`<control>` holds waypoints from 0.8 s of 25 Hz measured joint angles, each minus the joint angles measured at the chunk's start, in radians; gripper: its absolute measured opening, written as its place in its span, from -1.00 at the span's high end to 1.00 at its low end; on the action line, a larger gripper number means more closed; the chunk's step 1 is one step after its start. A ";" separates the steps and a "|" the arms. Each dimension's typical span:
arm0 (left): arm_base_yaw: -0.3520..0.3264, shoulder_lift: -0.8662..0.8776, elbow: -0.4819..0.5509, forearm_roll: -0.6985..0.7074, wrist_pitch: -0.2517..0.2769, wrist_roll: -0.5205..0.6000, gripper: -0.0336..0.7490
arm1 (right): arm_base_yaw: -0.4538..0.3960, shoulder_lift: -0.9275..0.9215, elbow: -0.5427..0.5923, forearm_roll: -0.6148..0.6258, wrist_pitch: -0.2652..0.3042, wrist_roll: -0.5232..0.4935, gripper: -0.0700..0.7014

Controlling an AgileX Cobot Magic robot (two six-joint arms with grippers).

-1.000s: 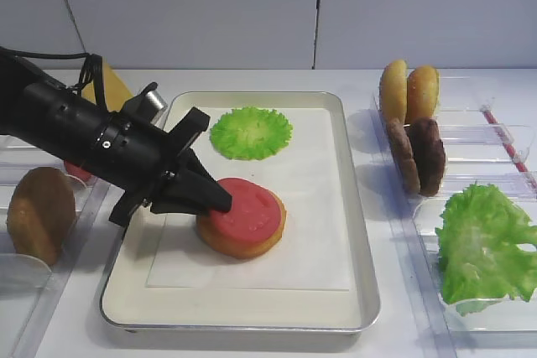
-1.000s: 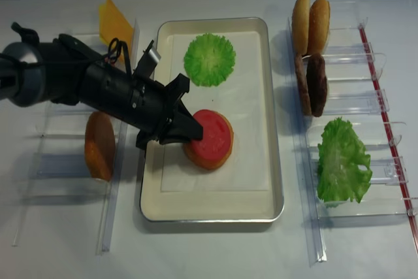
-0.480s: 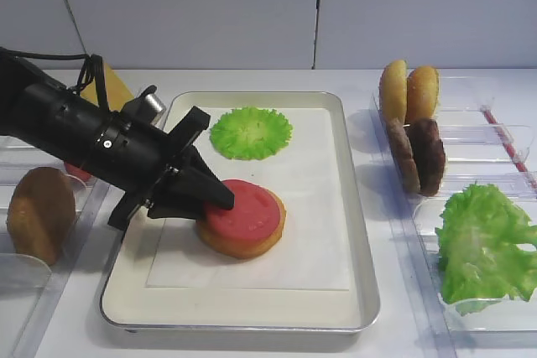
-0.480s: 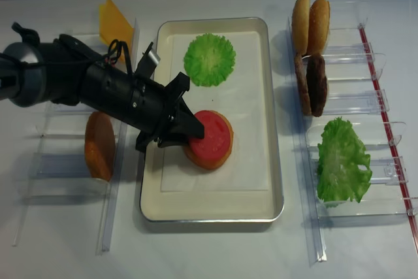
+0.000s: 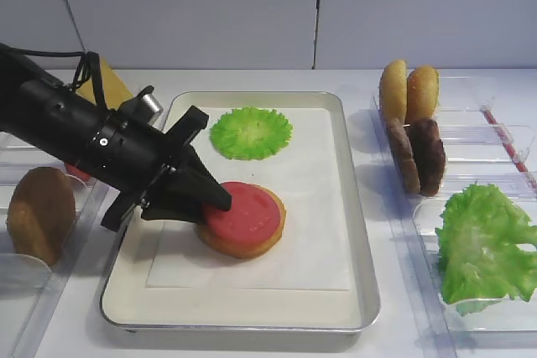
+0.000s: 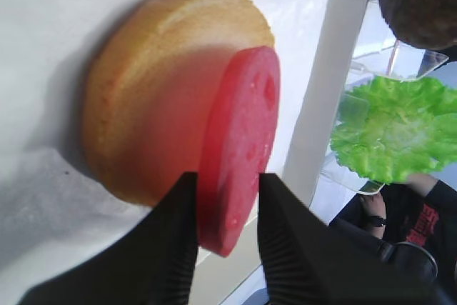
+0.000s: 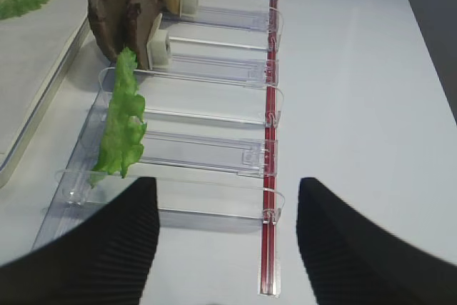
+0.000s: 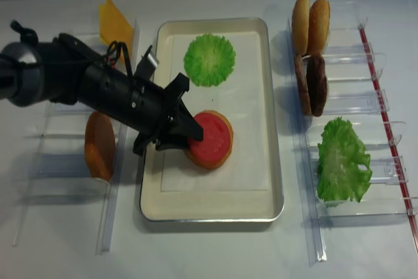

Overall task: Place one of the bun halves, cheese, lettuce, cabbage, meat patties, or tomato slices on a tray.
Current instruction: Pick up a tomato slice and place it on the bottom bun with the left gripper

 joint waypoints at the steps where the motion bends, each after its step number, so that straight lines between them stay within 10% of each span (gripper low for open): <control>1: 0.000 -0.005 0.000 0.004 -0.002 -0.003 0.44 | 0.000 0.000 0.000 0.000 0.000 0.000 -0.33; 20: 0.000 -0.022 -0.021 0.069 -0.003 -0.073 0.11 | 0.000 0.000 0.000 0.000 0.000 0.000 -0.33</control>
